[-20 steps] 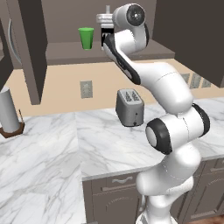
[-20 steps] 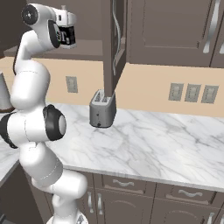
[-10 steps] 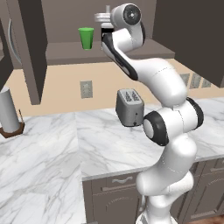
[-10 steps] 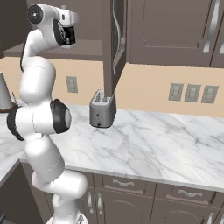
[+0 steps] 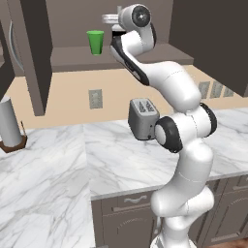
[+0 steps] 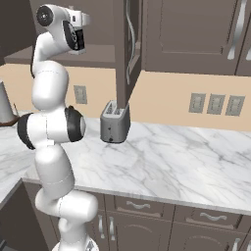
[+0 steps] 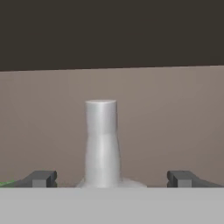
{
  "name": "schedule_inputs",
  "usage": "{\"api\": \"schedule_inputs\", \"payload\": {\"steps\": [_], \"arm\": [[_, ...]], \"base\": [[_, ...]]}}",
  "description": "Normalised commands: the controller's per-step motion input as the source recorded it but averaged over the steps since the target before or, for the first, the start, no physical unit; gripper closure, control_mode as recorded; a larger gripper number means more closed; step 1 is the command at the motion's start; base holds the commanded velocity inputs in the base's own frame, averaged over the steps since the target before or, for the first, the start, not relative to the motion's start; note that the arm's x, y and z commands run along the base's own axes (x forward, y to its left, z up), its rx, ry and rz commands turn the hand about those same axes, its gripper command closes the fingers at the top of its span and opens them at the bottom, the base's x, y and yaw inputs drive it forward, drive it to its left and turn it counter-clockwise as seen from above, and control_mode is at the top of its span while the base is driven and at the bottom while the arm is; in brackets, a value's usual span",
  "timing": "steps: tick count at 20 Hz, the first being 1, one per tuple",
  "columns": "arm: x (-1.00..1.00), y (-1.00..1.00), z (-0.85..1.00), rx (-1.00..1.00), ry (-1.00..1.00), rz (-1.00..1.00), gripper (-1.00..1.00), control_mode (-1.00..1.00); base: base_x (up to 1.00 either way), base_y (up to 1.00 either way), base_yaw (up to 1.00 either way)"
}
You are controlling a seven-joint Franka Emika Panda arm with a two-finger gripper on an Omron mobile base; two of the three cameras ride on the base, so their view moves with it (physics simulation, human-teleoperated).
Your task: Open the cabinet directly in front. Then move the liquor and the cup to the dining counter with the candle on it.
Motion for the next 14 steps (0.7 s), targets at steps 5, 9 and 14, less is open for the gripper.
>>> {"api": "schedule_inputs", "payload": {"steps": [5,9,14], "arm": [[0.32,0.03,0.00,0.00,0.00,0.00,-1.00,-1.00],[0.32,0.02,0.00,0.00,0.00,0.00,-1.00,-1.00],[0.32,0.02,0.00,0.00,0.00,0.00,-1.00,-1.00]], "base": [[0.00,0.00,0.00],[0.00,0.00,0.00],[0.00,0.00,0.00]]}}
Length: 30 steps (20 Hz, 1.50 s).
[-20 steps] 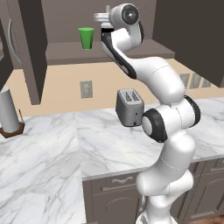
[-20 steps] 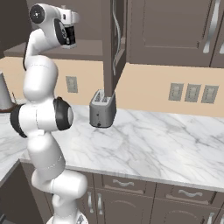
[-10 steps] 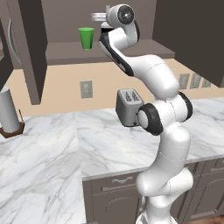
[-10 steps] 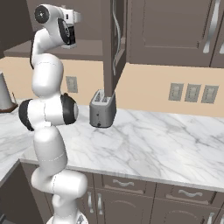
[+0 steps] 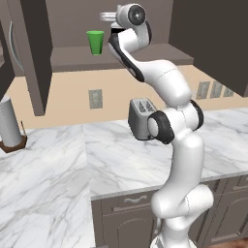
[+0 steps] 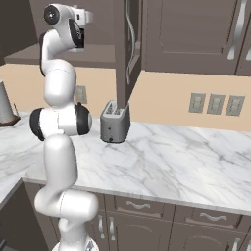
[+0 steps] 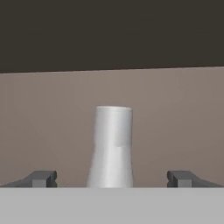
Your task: Open the cabinet directly in front. Then move the liquor and the cup to the dining counter with the candle on it.
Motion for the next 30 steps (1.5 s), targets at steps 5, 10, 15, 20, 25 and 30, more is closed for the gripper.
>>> {"api": "schedule_inputs", "payload": {"steps": [5,10,15,20,25,30], "arm": [[0.27,0.06,0.00,0.00,0.00,0.00,1.00,-1.00],[0.01,0.03,0.00,0.00,0.00,0.00,1.00,-1.00],[0.00,0.00,0.00,0.00,0.00,0.00,1.00,-1.00],[0.00,0.00,-0.02,0.00,0.00,0.00,1.00,-1.00],[-0.14,0.00,-0.07,0.00,0.00,0.00,1.00,-1.00],[-0.45,0.00,-0.20,0.00,0.00,0.00,1.00,-1.00]], "base": [[0.00,0.00,0.00],[0.00,0.00,0.00],[0.00,0.00,0.00],[0.00,0.00,0.00],[0.00,0.00,0.00],[0.00,0.00,0.00]]}}
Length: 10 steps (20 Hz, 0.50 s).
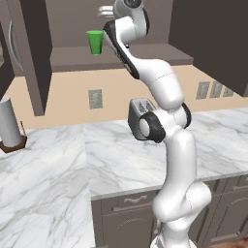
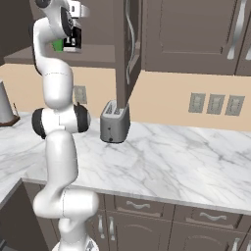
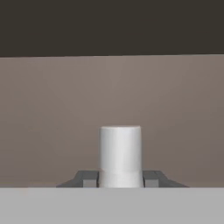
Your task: Open the cabinet directly in front. Then move the liquor and the cup to the dining counter with the candle on it.
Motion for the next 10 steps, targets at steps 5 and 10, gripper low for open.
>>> {"api": "schedule_inputs", "payload": {"steps": [5,10], "arm": [[-0.43,0.00,-0.40,-0.01,0.00,0.00,1.00,-1.00],[-0.43,0.00,-0.66,-0.02,0.00,0.00,1.00,-1.00]], "base": [[0.00,0.00,0.00],[0.00,0.00,0.00]]}}
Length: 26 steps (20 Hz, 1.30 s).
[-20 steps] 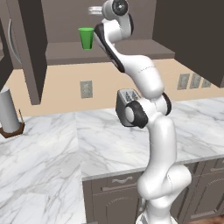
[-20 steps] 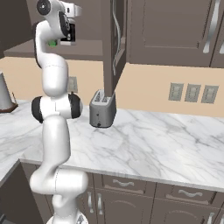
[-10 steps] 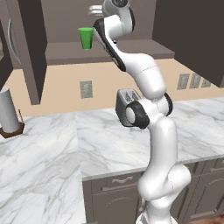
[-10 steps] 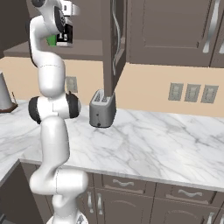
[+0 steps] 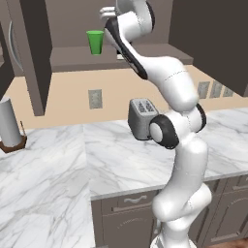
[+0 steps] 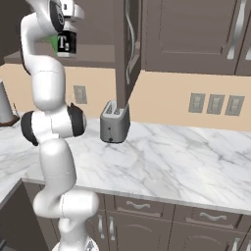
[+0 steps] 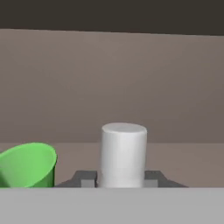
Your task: Open the cabinet directly in front. Then move the liquor and the cup to the dining counter with the candle on it.
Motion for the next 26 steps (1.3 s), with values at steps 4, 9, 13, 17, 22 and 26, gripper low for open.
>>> {"api": "schedule_inputs", "payload": {"steps": [4,9,13,17,22,26], "arm": [[-0.38,0.00,-0.98,-0.01,-0.09,0.00,1.00,-1.00],[-0.54,0.00,-1.00,0.00,-0.15,0.00,1.00,-1.00],[-0.89,-0.01,-0.83,-0.01,-0.01,0.00,1.00,-1.00],[-0.99,-0.04,-0.43,0.00,0.00,0.00,1.00,-1.00],[-1.00,-0.11,-0.23,0.00,0.00,0.00,1.00,-1.00],[-0.97,-0.03,-0.12,-0.02,0.00,0.00,1.00,-1.00]], "base": [[0.00,0.00,0.00],[0.00,0.00,0.00],[0.00,0.00,0.00],[0.00,0.00,0.00],[0.00,0.00,0.00],[0.00,0.00,0.00]]}}
